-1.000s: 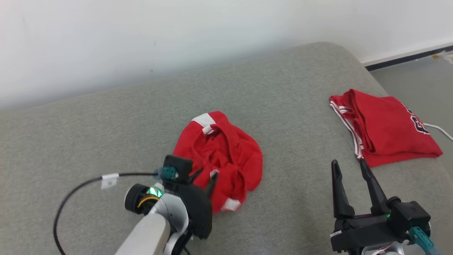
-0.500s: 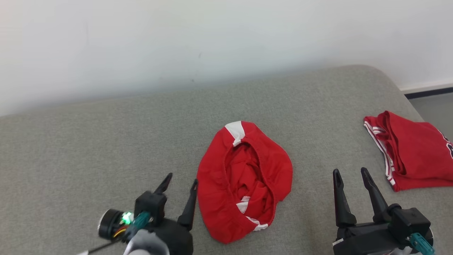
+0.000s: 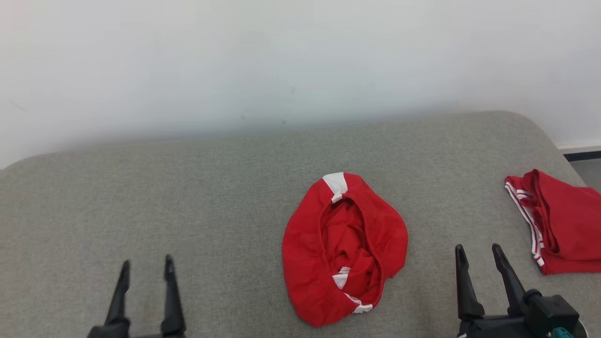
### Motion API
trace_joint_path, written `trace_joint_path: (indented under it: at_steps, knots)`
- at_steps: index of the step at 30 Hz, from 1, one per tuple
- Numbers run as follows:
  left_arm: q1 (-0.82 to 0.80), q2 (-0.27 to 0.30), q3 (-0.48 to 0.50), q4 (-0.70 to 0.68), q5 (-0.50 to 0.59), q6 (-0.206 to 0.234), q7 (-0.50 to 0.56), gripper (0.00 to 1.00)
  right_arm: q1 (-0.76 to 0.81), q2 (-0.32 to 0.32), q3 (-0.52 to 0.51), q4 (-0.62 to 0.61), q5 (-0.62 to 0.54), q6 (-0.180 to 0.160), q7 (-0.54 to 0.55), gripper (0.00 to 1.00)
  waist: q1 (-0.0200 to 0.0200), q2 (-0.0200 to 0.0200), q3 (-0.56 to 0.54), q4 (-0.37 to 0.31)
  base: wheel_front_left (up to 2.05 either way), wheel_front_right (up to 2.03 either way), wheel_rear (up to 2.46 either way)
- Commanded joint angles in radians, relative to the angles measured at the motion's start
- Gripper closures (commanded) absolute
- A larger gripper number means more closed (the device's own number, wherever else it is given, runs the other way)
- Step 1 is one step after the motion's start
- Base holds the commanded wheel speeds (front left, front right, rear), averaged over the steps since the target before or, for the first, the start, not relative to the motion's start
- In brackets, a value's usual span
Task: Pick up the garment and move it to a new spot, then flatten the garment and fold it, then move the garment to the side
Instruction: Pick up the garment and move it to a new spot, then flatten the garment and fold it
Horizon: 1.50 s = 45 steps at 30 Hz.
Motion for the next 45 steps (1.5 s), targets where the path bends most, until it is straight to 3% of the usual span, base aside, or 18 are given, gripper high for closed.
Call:
trace_joint_path:
  at_steps: [1, 6, 12, 17, 25, 45]
  knots:
    - [0.023, -0.008, 0.017, -0.013, 0.008, -0.005, -0.002, 0.00, 0.014, 0.002, -0.003, 0.003, -0.005, -0.003, -0.007, 0.00, 0.0001, 0.0000, -0.007, 0.011, 0.00, 0.00, 0.00]
    - [0.116, -0.053, 0.130, -0.060, 0.041, -0.077, -0.002, 0.00, 0.039, 0.002, -0.015, 0.033, -0.025, -0.003, -0.022, 0.00, 0.0001, 0.0000, -0.010, 0.032, 0.00, 0.00, 0.00]
    - [0.162, -0.061, 0.170, 0.029, 0.100, -0.161, -0.002, 0.00, 0.056, 0.002, -0.011, 0.069, -0.043, -0.003, -0.029, 0.00, 0.0001, 0.0000, -0.011, 0.038, 0.00, 0.00, 0.00]
    - [0.157, -0.079, 0.200, 0.078, 0.111, -0.203, -0.003, 0.00, 0.056, 0.002, -0.002, 0.089, -0.055, -0.003, -0.030, 0.00, 0.0001, 0.0000, -0.008, 0.037, 0.00, 0.00, 0.00]
    - [0.131, -0.101, 0.228, 0.104, 0.121, -0.248, -0.003, 0.00, 0.046, 0.002, 0.001, 0.101, -0.056, -0.003, -0.034, 0.00, 0.0001, 0.0000, 0.001, 0.028, 0.00, 0.00, 0.00]
    - [0.125, -0.119, 0.239, 0.117, 0.153, -0.263, -0.003, 0.00, 0.027, 0.002, 0.015, 0.093, -0.065, -0.003, -0.033, 0.00, 0.0001, 0.0000, 0.012, 0.002, 0.00, 0.00, 0.00]
